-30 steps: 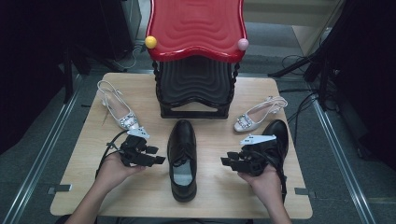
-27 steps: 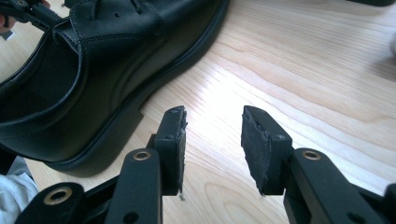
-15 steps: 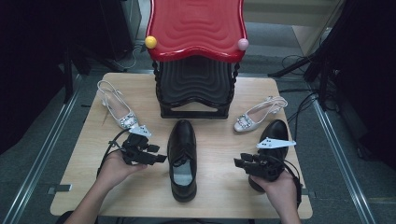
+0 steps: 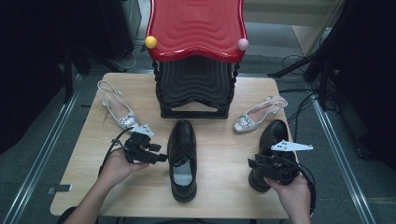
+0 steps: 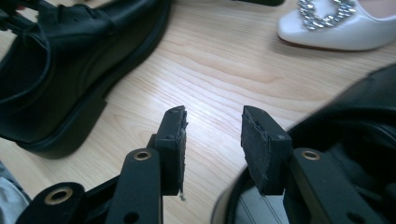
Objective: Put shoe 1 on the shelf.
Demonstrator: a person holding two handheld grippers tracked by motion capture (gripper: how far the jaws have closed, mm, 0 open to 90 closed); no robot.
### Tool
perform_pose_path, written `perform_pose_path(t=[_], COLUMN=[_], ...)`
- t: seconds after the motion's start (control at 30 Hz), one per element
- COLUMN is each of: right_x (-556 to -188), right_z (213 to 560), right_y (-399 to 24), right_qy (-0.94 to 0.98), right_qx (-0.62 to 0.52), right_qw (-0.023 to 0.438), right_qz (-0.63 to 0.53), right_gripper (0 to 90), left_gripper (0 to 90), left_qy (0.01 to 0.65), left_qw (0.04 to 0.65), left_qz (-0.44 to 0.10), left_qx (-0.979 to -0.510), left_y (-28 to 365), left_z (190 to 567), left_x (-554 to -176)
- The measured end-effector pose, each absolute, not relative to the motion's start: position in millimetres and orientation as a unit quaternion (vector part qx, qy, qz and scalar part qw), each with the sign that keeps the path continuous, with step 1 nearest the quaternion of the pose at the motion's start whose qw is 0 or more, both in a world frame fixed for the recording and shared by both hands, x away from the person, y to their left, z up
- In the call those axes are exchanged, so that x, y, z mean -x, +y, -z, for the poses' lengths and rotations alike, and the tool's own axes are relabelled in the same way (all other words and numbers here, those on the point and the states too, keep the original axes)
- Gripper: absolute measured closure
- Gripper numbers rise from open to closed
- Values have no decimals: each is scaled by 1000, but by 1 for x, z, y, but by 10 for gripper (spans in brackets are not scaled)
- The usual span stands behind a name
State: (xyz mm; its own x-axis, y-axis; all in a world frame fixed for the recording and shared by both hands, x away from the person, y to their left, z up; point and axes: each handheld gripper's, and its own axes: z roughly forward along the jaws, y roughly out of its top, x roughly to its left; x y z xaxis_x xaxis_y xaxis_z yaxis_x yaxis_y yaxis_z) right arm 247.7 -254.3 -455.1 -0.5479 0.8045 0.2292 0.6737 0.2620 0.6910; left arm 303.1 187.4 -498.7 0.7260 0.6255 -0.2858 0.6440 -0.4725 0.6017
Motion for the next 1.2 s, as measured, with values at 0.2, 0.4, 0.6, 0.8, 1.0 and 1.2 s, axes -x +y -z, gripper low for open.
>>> perform_pose_path(t=[0.2,0.4,0.6,0.8,1.0,1.2], right_x=[-243,-244,-253,-256,-261,-263], right_z=[453,461,476,479,479,481], right_y=[-263,-268,-254,-250,-246,-242], right_qy=[789,782,795,791,788,793], right_qx=[-480,-510,-516,-523,-534,-535], right_qw=[99,87,78,83,72,82], right_qz=[-370,-347,-311,-306,-297,-279], right_gripper=[613,591,576,572,572,605], left_gripper=[420,422,422,422,422,421], left_qy=[366,369,370,370,370,369], left_qw=[352,357,358,358,356,350], left_qz=[15,14,14,15,15,12], left_qx=[-861,-858,-857,-857,-858,-861], left_y=[185,185,185,185,185,185], left_z=[500,501,501,501,501,501], left_x=[-306,-307,-307,-307,-307,-305])
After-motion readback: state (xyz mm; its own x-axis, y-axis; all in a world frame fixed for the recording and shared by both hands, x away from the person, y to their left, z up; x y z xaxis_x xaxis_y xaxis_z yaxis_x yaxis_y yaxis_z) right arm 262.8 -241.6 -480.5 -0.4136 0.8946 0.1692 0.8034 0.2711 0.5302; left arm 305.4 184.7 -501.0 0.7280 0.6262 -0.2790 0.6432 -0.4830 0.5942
